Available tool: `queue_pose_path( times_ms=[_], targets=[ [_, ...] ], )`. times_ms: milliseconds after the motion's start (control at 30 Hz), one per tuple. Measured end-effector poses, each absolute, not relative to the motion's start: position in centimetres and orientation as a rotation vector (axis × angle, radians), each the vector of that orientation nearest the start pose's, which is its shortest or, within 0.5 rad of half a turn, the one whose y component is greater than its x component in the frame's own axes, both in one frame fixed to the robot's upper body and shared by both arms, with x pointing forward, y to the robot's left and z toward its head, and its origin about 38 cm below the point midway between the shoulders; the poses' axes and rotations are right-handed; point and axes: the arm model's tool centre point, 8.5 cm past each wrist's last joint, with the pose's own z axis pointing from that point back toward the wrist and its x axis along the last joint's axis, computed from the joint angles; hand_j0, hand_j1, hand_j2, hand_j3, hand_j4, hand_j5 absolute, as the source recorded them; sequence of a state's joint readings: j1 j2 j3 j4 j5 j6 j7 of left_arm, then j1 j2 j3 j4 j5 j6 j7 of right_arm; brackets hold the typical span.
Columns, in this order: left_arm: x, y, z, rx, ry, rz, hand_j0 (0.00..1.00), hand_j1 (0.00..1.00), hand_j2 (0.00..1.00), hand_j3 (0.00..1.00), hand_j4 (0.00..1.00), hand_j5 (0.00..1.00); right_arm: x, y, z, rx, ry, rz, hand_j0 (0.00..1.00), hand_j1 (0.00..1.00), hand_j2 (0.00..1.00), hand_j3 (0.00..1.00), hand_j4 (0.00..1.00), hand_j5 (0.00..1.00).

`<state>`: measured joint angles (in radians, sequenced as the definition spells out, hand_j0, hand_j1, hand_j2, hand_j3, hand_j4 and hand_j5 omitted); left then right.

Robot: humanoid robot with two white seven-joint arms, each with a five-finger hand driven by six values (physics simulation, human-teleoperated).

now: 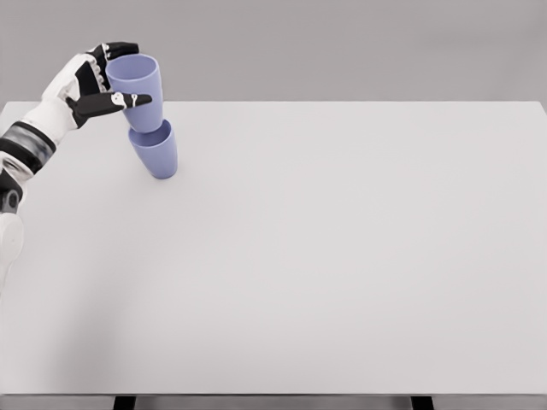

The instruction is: Place the right cup on the left cup with left arm

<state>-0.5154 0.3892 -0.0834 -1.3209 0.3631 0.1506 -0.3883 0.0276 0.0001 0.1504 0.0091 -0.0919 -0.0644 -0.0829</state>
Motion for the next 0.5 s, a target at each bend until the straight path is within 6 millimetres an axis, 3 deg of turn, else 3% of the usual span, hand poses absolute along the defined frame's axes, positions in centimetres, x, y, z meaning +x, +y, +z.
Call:
queue_pose_path(
  times_ms=[500],
  targets=[
    [49.50, 32.48, 20.15, -0.189, -1.605, -0.381, 0.70, 0.70, 0.70, 0.70, 0.70, 0.70, -1.37, -27.85, -26.06, -0.168, -0.028, 0.059, 1.00, 1.00, 1.00, 1.00, 1.00, 1.00]
  ],
)
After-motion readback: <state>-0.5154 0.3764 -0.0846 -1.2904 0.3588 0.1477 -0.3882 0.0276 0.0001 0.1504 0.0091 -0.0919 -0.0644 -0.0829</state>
